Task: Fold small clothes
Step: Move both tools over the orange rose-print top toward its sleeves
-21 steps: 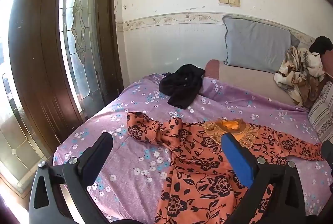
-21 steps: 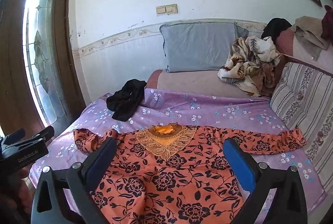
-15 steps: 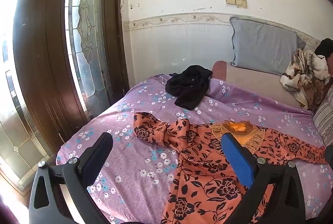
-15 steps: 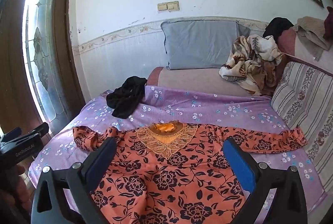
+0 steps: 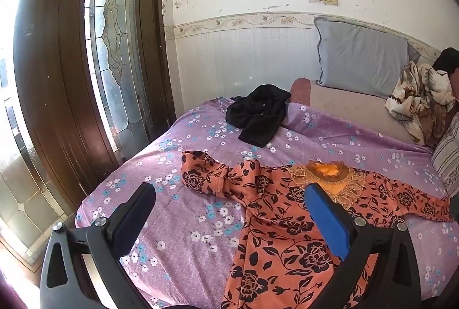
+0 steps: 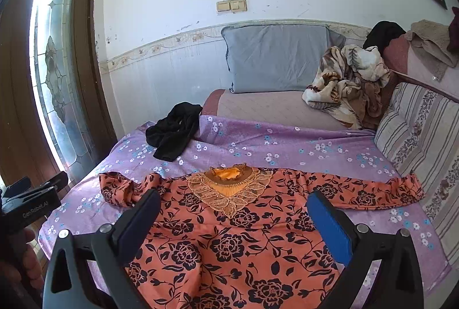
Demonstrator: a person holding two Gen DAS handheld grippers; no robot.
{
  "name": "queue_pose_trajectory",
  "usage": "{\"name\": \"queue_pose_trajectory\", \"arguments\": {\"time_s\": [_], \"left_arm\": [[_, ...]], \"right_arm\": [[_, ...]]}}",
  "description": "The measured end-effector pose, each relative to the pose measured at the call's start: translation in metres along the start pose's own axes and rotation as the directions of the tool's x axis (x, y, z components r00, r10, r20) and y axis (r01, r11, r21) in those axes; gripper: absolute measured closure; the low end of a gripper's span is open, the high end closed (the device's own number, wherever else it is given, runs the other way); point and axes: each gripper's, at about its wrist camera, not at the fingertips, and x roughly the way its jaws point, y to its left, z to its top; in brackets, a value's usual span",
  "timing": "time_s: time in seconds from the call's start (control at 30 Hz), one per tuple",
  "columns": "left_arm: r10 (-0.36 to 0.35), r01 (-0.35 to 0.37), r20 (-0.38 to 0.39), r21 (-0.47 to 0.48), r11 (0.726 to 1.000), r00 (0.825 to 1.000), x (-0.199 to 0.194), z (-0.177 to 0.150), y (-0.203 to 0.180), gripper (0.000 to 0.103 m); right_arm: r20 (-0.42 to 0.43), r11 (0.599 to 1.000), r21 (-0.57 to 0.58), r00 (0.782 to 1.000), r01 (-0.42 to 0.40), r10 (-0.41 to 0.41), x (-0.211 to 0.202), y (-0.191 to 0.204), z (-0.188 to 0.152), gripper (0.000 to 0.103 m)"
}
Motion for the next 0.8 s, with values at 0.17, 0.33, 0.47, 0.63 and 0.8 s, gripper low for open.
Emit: {"name": "queue_pose_trajectory", "arguments": {"time_s": [0.17, 0.33, 0.47, 0.63, 0.8], "left_arm": [[0.013, -0.013, 0.002, 0.000, 1.000, 1.000, 0.001, 0.000, 0.002, 0.000], [0.021, -0.021, -0.001, 0.004, 1.000, 1.000, 0.003, 0.000, 0.000, 0.000], [0.022, -0.022, -0.006, 0.007, 1.000, 1.000, 0.005, 0.000, -0.002, 0.000], [0.020, -0.020, -0.007, 0.012, 1.000, 1.000, 0.007, 0.000, -0.006, 0.000], [0.016, -0.015, -0.013, 0.024, 1.000, 1.000, 0.013, 0.000, -0.013, 0.000]], "right_arm": [[-0.009, 1.000, 0.014, 1.000, 0.001, -0.001, 0.004, -0.005, 0.001, 0.000], [-0.013, 1.000, 0.012, 1.000, 0.005, -0.004, 0.007, -0.005, 0.000, 0.000], [-0.018, 1.000, 0.013, 1.000, 0.006, -0.006, 0.010, -0.003, -0.002, 0.000], [-0.020, 1.000, 0.012, 1.000, 0.008, -0.008, 0.012, -0.003, -0.002, 0.000], [-0.030, 1.000, 0.021, 0.999, 0.011, -0.010, 0.020, -0.007, -0.003, 0.000]]}}
